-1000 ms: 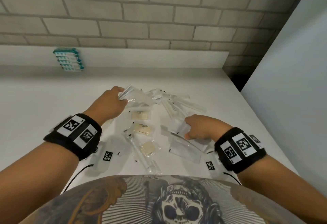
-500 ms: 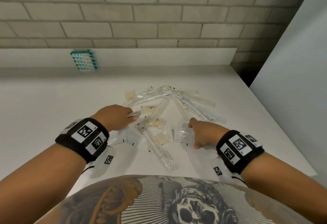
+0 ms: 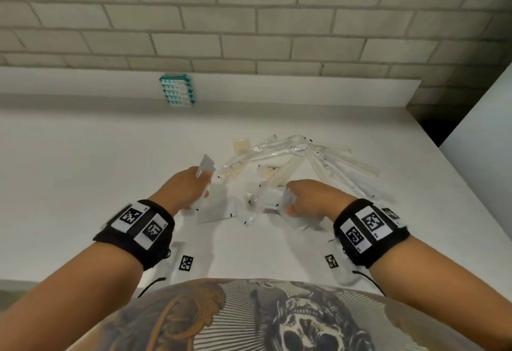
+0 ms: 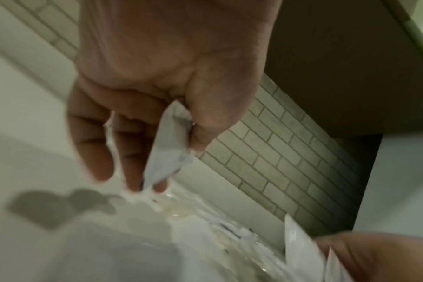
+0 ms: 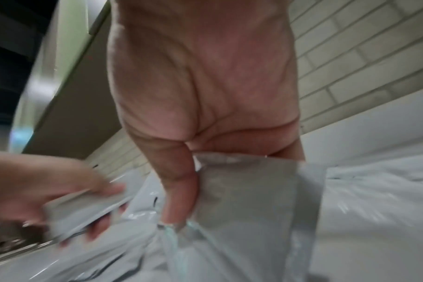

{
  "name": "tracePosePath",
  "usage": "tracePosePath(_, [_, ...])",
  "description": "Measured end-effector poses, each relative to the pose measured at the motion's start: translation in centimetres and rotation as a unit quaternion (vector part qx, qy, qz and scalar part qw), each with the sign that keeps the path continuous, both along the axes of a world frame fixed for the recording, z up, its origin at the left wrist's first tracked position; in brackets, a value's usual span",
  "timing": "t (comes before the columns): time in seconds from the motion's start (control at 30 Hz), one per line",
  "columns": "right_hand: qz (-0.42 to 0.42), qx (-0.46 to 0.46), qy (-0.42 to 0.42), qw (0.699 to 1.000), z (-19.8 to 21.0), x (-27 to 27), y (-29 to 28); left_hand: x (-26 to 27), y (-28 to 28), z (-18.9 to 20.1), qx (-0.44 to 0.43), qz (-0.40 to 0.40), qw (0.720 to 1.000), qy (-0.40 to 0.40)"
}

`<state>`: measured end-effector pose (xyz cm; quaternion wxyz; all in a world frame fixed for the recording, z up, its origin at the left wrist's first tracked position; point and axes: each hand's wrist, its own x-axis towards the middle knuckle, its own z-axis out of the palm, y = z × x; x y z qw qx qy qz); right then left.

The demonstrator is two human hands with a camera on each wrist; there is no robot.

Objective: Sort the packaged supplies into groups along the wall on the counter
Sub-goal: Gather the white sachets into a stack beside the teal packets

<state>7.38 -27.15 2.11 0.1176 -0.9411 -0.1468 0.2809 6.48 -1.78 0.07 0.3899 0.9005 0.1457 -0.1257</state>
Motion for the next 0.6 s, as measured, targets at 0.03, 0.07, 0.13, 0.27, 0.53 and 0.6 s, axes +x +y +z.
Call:
tracePosePath(0.03, [-0.019,-0.008,-0.010,1.000,0.3,0.7,-0.1,-0.3,0.7,-0.4,-0.005,0.006,0.999,0.033])
tracePosePath(0.07, [-0.042,-0.010,-0.017,0.999,0.7,1.2,-0.3,-0.6,1.1,-0.9,-0.025,0.014,0.998,0.061])
tracePosePath(0.13, [-0.086,0.007,-0.029,0.996,1.0,2.2,-0.4,-1.0,1.0,-1.7,-0.117,0.027,0.988,0.098])
tracePosePath(0.27, [-0.170,0.160,-0.026,0.972,0.9,3.6,0.3,0.4,-0.7,-1.9,-0.321,0.021,0.939,0.124])
tracePosePath(0.53, [-0.247,0.395,-0.009,0.885,1.5,3.5,5.7,3.0,-1.7,2.8,-0.485,-0.047,0.873,0.031])
tracePosePath(0.6, [-0.239,0.384,-0.059,0.890,1.6,3.3,7.1,3.2,-2.0,3.0,-0.465,-0.070,0.882,0.008])
